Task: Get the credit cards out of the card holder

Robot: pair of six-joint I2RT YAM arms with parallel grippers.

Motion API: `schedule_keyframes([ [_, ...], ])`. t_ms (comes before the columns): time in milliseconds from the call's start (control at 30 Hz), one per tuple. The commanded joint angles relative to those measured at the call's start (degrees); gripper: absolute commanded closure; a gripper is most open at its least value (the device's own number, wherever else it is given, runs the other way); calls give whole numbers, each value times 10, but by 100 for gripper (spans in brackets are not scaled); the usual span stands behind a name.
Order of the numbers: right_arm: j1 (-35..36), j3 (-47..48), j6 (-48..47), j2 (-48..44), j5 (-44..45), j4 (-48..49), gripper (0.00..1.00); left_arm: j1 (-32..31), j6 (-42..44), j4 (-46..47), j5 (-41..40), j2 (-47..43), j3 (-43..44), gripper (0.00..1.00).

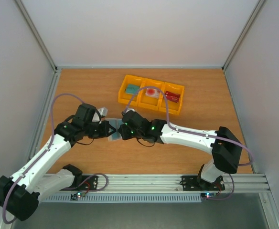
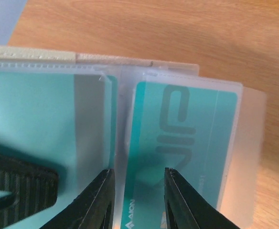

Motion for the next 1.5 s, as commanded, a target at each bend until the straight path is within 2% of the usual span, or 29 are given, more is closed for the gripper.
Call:
schedule_keyframes([
  [0, 4, 39, -20, 37, 47, -37, 69, -4, -15, 88, 56, -14, -4, 100],
  [267, 17, 89, -60, 73, 115, -91, 67, -4, -14, 93, 62, -13, -5, 100],
  [433, 19, 99, -65, 80, 101, -90, 66, -4, -16, 95, 62, -11, -8, 100],
  [500, 19, 85, -81, 69, 57, -50, 63, -4, -16, 99, 68, -12, -11, 100],
  [567, 8, 26, -94, 44, -40, 45, 59, -4, -14, 114, 86, -14, -16, 100],
  [633, -18, -32, -62, 25, -148, 142, 55, -4, -12, 133, 111, -17, -20, 100],
  [667, -27, -50, -47, 19, -172, 172, 55, -4, -12, 146, 124, -20, -22, 100],
  [833, -32, -61, -62, 12, -242, 221, 54, -4, -23, 246, 189, -44, -45, 100],
  [1067, -39, -87, -64, -22, -284, 256, 40, -4, -69, 417, 299, -63, -89, 100],
  [1200, -60, -142, -47, -85, -283, 285, 37, -4, -44, 420, 316, -70, -88, 100],
  [1267, -59, -137, -64, -104, -259, 245, 38, -4, -23, 385, 306, -73, -86, 100],
  [1333, -54, -114, -77, -107, -221, 160, 42, -3, -11, 365, 294, -73, -83, 100],
  [1467, -32, -57, -87, -95, -89, 17, 52, -4, -8, 364, 288, -74, -78, 100],
])
